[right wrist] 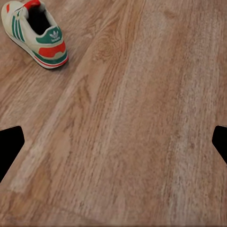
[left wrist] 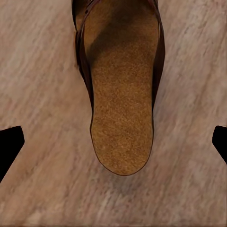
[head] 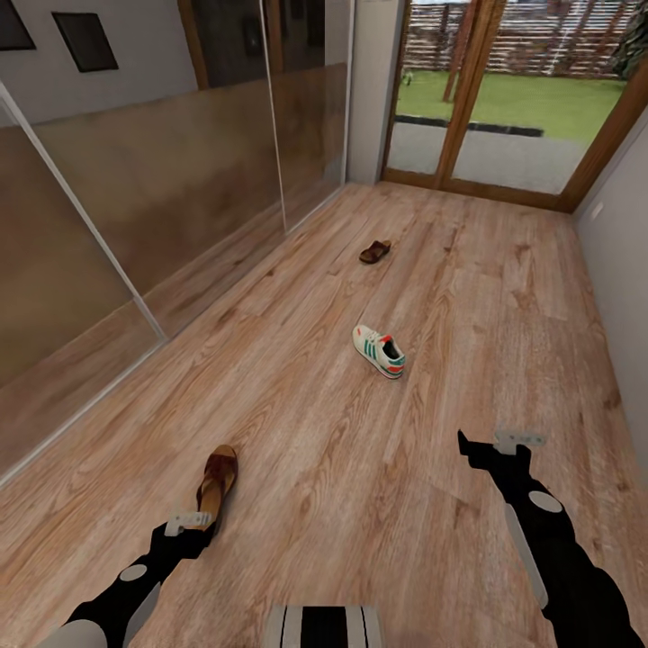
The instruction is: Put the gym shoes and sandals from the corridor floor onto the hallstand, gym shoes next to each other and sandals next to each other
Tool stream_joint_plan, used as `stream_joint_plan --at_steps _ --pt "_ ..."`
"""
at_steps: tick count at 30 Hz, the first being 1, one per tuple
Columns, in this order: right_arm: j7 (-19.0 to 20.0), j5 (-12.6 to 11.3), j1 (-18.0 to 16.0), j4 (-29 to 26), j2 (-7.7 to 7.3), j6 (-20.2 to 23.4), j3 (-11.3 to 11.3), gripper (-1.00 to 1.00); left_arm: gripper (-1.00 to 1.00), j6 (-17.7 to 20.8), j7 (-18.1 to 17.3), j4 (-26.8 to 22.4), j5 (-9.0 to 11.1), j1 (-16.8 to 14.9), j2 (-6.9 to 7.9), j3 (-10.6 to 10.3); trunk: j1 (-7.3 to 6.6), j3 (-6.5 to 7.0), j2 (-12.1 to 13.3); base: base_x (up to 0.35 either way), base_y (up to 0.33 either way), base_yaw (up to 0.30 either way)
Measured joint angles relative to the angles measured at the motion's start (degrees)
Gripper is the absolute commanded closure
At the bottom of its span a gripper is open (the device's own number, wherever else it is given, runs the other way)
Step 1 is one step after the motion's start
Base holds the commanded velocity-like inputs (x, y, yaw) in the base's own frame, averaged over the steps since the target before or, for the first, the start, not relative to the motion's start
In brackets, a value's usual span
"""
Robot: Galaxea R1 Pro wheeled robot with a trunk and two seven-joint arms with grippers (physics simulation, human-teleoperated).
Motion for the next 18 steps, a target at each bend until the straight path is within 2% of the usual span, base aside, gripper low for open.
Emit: stream_joint_plan --at_steps 8,15,18 --pt "0.0 0.0 0.0 -0.1 -0.01 0.1 0.1 -1.0 -1.0 -0.2 0.1 -0.3 0.1 0.0 0.05 0.0 0.21 -2.25 -0.1 0.0 0.0 0.0" --pt "0.0 0.0 0.0 -0.1 -0.01 0.1 0.1 -1.0 -1.0 -1.6 0.1 -0.4 0.1 0.0 0.04 0.0 0.2 -2.87 -0.1 0.0 0.0 0.0" --pt "0.0 0.0 0.0 -0.1 -0.01 0.1 0.1 -1.0 -1.0 -4.4 0.1 -0.6 0.1 0.0 0.02 0.1 0.2 -3.03 -0.1 0.0 0.0 0.0"
